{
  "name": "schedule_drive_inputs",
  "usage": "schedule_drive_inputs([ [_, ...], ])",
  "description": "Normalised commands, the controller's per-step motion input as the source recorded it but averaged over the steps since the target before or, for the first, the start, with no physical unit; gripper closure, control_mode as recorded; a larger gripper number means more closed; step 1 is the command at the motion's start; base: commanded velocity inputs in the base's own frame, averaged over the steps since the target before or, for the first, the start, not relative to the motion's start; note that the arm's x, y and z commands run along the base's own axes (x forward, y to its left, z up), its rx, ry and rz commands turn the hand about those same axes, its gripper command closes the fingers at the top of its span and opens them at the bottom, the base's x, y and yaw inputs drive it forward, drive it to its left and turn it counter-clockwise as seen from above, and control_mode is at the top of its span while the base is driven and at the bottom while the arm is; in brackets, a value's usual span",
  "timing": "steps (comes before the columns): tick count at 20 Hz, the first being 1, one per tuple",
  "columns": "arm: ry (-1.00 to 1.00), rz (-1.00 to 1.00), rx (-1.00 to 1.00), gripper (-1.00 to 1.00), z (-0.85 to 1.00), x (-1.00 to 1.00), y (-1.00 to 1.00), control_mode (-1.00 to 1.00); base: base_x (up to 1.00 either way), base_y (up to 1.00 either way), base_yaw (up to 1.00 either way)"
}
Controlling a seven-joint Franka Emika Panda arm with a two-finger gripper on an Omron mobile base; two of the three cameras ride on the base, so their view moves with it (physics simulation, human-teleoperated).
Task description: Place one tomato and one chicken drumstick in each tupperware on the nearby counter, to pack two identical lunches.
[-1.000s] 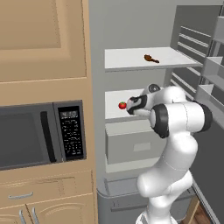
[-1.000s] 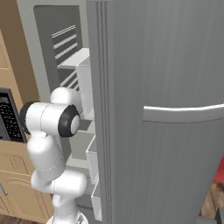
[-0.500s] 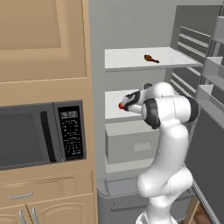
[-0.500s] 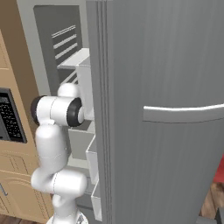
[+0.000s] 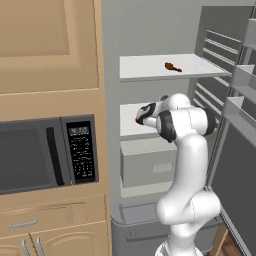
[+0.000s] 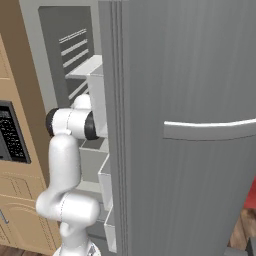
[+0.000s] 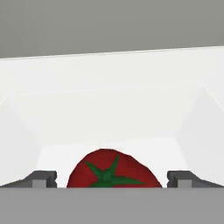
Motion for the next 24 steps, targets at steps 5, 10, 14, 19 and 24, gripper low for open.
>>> schedule_drive_inputs([
  [5, 0.0, 0.0, 0.0, -1.0, -0.32, 0.31, -0.01, -1.0, 0.0, 0.0, 0.0],
  [10, 0.02, 0.0, 0.0, -1.0, -0.59, -0.07, -0.02, -1.0, 0.0, 0.0, 0.0],
  [14, 0.06, 0.0, 0.0, -1.0, -0.78, -0.33, 0.0, -1.0, 0.0, 0.0, 0.0],
  [19, 0.09, 0.0, 0.0, -1.0, -0.73, -0.38, 0.0, -1.0, 0.0, 0.0, 0.0],
  [24, 0.08, 0.0, 0.0, -1.0, -0.72, -0.45, 0.12, -1.0, 0.0, 0.0, 0.0],
])
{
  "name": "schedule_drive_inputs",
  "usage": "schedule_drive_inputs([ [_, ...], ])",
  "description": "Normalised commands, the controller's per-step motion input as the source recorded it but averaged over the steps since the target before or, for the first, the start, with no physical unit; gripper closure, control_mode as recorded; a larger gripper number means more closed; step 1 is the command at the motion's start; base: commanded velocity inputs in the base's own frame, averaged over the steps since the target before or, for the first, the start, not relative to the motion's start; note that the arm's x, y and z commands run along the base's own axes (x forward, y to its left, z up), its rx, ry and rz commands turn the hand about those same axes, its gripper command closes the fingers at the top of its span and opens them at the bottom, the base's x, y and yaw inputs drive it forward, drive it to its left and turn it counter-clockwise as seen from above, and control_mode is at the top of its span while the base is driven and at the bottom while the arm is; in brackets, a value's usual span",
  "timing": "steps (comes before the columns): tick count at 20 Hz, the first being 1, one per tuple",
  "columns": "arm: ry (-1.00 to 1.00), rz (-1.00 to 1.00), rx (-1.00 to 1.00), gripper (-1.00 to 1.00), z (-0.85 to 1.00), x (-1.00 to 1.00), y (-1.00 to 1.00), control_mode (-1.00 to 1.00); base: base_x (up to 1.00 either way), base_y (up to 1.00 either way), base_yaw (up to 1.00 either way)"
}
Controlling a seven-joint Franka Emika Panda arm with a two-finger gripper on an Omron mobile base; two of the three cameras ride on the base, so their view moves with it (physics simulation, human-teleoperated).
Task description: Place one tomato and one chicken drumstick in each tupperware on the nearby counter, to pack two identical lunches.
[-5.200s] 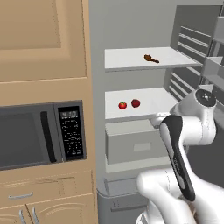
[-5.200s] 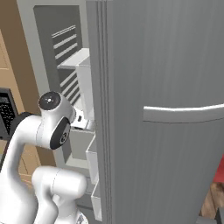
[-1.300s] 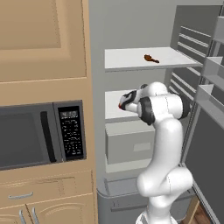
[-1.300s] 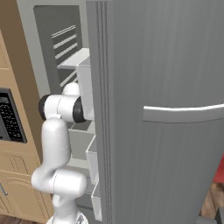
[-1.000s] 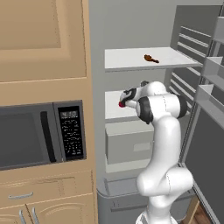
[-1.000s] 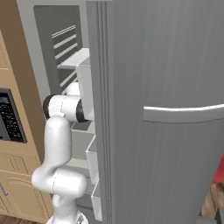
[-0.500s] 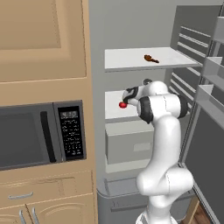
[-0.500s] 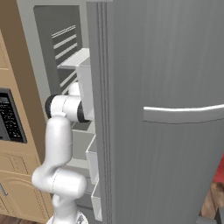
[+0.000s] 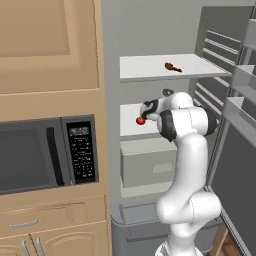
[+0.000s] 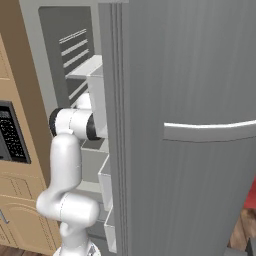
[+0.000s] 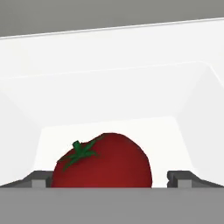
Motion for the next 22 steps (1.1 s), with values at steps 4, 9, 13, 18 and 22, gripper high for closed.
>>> schedule_drive_inputs([
  [4, 0.07, 0.0, 0.0, -1.0, -0.54, -0.15, 0.05, -1.0, 0.0, 0.0, 0.0],
  [9, 0.01, 0.0, 0.0, -1.0, -0.31, 0.07, 0.0, -1.0, 0.0, 0.0, 0.0],
  [13, 0.03, 0.0, 0.0, 1.0, -0.55, 0.0, 0.0, -1.0, 0.0, 0.0, 0.0],
  [18, 0.08, 0.0, 0.0, 1.0, -0.81, -0.03, 0.0, -1.0, 0.0, 0.0, 0.0],
  [22, 0.04, 0.0, 0.0, 1.0, -0.36, 0.06, 0.04, -1.0, 0.0, 0.0, 0.0],
])
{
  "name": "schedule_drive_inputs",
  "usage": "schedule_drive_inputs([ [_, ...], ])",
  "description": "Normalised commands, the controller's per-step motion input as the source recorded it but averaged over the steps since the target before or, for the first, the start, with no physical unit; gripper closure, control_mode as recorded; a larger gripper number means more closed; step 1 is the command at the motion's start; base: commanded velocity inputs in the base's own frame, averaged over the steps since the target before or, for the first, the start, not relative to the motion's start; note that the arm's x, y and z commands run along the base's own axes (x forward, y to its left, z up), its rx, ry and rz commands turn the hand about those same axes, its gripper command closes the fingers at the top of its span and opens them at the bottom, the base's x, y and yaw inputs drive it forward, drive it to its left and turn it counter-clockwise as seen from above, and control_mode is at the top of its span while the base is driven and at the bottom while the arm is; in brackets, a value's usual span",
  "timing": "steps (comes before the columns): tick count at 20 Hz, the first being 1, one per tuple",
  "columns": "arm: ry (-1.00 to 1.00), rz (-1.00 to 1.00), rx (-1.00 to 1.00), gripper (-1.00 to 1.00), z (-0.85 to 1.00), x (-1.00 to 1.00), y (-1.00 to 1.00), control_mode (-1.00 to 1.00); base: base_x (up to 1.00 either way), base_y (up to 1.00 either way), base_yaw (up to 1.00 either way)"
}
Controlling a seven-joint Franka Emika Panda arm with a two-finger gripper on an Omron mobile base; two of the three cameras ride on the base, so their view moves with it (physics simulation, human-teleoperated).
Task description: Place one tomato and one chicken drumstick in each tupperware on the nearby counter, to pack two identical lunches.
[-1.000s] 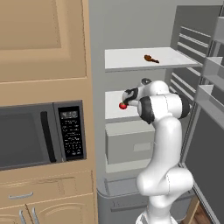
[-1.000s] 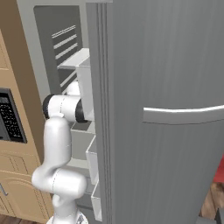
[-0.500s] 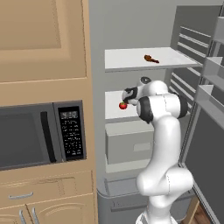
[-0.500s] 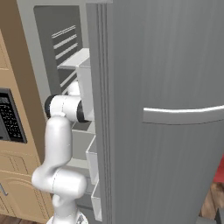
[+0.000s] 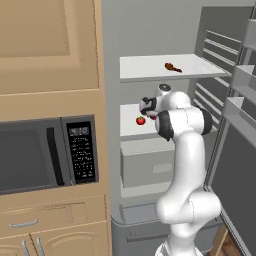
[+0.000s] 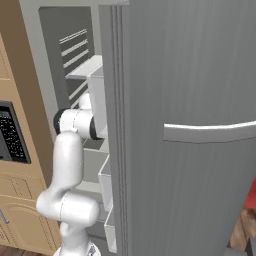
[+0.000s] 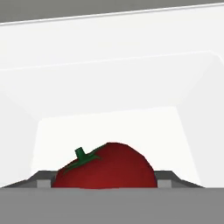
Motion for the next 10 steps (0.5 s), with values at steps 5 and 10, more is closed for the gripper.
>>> schedule_drive_inputs([
  [5, 0.01, 0.0, 0.0, 1.0, -0.21, -0.59, 0.11, -1.0, 0.0, 0.0, 0.0],
  [10, -0.04, 0.0, 0.0, 1.0, 0.0, -1.0, 0.0, -1.0, 0.0, 0.0, 0.0],
])
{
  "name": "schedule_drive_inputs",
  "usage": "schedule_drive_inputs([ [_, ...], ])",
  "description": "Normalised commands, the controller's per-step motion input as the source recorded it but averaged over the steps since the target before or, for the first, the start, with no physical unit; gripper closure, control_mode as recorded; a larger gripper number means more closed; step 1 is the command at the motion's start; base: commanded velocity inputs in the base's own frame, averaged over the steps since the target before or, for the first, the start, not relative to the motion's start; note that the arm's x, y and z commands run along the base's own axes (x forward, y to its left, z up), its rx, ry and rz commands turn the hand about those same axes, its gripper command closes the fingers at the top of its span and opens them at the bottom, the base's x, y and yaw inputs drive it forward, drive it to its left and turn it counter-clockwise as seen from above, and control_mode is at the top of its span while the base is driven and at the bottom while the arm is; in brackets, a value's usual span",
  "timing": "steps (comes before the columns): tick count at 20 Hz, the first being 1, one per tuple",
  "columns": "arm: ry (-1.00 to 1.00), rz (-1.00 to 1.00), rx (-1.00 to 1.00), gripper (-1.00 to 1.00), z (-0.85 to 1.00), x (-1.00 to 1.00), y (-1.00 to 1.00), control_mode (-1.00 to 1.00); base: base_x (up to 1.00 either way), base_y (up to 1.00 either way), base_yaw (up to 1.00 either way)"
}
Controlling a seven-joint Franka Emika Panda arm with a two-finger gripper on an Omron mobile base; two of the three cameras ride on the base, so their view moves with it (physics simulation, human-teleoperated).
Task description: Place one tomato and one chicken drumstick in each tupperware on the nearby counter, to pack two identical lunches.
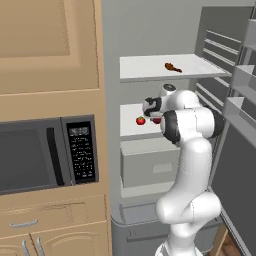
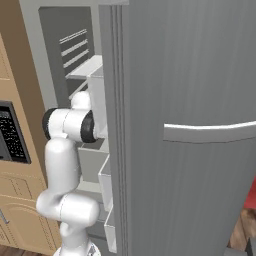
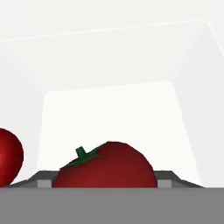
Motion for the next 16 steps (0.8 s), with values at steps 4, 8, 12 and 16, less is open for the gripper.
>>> schedule_drive_inputs([
  [4, -0.33, 0.0, -0.07, 1.0, 0.0, -1.0, 0.23, -1.0, 0.0, 0.0, 0.0],
  [8, -0.4, 0.0, -0.1, 1.0, 0.04, -1.0, 0.29, -1.0, 0.0, 0.0, 0.0],
  [12, -0.16, 0.0, -0.01, 1.0, 0.62, -1.0, 0.03, -1.0, 0.0, 0.0, 0.0],
  [16, -0.03, 0.0, -0.01, 1.0, 1.0, -1.0, 0.0, -1.0, 0.0, 0.0, 0.0],
])
